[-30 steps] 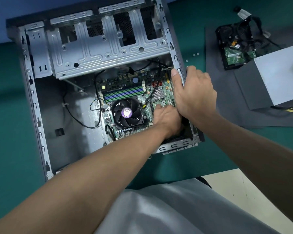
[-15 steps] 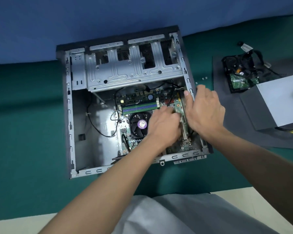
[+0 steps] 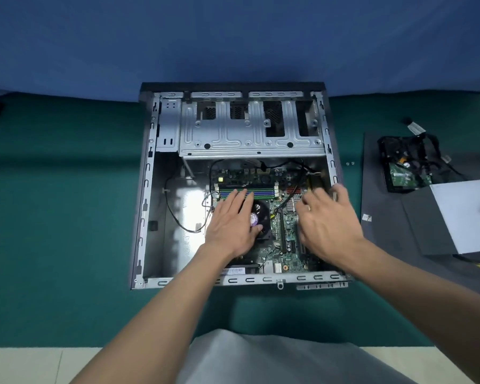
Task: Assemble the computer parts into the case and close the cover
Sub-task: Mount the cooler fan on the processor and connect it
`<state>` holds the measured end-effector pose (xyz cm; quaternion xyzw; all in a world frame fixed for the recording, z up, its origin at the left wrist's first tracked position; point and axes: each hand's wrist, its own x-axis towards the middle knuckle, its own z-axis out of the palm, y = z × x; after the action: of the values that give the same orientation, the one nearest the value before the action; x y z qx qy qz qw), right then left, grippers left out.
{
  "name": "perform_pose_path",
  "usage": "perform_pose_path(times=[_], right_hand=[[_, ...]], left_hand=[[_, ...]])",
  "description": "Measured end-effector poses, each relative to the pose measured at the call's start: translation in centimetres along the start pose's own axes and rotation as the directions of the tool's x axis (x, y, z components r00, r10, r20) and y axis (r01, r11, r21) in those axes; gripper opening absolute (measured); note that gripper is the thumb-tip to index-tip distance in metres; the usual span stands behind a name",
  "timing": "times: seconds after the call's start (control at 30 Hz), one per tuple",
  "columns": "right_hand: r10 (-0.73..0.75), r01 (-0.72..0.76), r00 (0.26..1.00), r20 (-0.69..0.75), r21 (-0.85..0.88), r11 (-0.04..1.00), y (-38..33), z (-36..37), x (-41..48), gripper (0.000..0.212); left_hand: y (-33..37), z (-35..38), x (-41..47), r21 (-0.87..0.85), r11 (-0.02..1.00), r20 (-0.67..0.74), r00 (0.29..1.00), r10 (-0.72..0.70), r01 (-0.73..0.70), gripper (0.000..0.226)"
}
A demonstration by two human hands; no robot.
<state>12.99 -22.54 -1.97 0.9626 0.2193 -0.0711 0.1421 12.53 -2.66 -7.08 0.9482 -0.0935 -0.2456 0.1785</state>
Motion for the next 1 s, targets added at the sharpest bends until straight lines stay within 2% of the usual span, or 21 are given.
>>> perform_pose_path(times=[0.07, 0.17, 0.23, 0.3, 0.37, 0.47, 0.57, 0.63, 0.8, 0.87, 0.93, 1.0], right_hand=[[-0.026, 0.027, 0.996, 0.087, -0.011, 1.0, -0.6, -0.4, 0.6, 0.03], [0.024, -0.027, 0.975, 0.219, 0.012, 1.0, -1.3, -0.8, 2.0, 0.043], [0.064, -0.103, 0.967, 0.245, 0.153, 0.983, -2.0, -0.7, 3.4, 0.041], [0.151, -0.232, 0.963, 0.224, 0.4, 0.887, -2.6, -0.2, 5.3, 0.033], [0.298, -0.367, 0.93, 0.215, 0.554, 0.747, -2.8, 0.3, 7.4, 0.025], [0.475, -0.545, 0.827, 0.299, 0.631, 0.552, -2.5, 0.9, 9.8, 0.026], [0.475, -0.635, 0.764, 0.436, 0.64, 0.433, -2.5, 1.5, 12.1, 0.033], [0.442, -0.685, 0.727, 0.525, 0.596, 0.419, -2.7, 2.1, 13.8, 0.027], [0.306, -0.716, 0.679, 0.667, 0.508, 0.48, -3.0, 3.0, 15.6, 0.048], [0.306, -0.708, 0.682, 0.664, 0.497, 0.501, -2.9, 3.5, 15.8, 0.05], [0.392, -0.729, 0.669, 0.631, 0.458, 0.508, -3.1, 3.7, 15.7, 0.051], [0.416, -0.712, 0.687, 0.596, 0.44, 0.547, -3.5, 3.3, 15.4, 0.041]], left_hand=[[0.0, -0.1, 0.1, -0.016, 1.0, -0.017, 1.0, 0.0, 0.0, 0.075], [0.1, -0.3, 0.4, -0.048, 0.999, -0.037, 0.999, -0.003, 0.002, 0.073], [0.1, -0.5, 0.5, -0.081, 0.997, -0.046, 0.999, -0.006, 0.002, 0.07], [0.0, -0.7, 0.5, -0.102, 0.995, -0.052, 0.999, 0.003, -0.008, 0.068], [-0.2, -0.9, 0.6, -0.116, 0.993, -0.046, 0.999, 0.015, -0.02, 0.068], [-0.4, -1.2, 0.6, -0.143, 0.989, -0.014, 1.0, 0.022, -0.024, 0.068], [-0.5, -1.4, 0.7, -0.166, 0.986, 0.01, 1.0, 0.018, -0.016, 0.068], [-0.5, -1.6, 0.8, -0.171, 0.985, 0.023, 1.0, 0.014, -0.01, 0.069], [-0.4, -1.9, 0.7, -0.189, 0.982, 0.061, 0.998, 0.012, 0.0, 0.07], [-0.3, -2.1, 0.7, -0.201, 0.979, 0.069, 0.998, 0.006, 0.008, 0.07], [-0.3, -2.5, 0.9, -0.211, 0.977, 0.087, 0.996, 0.003, 0.015, 0.068], [-0.3, -3.1, 1.0, -0.246, 0.968, 0.117, 0.993, -0.018, 0.046, 0.064]])
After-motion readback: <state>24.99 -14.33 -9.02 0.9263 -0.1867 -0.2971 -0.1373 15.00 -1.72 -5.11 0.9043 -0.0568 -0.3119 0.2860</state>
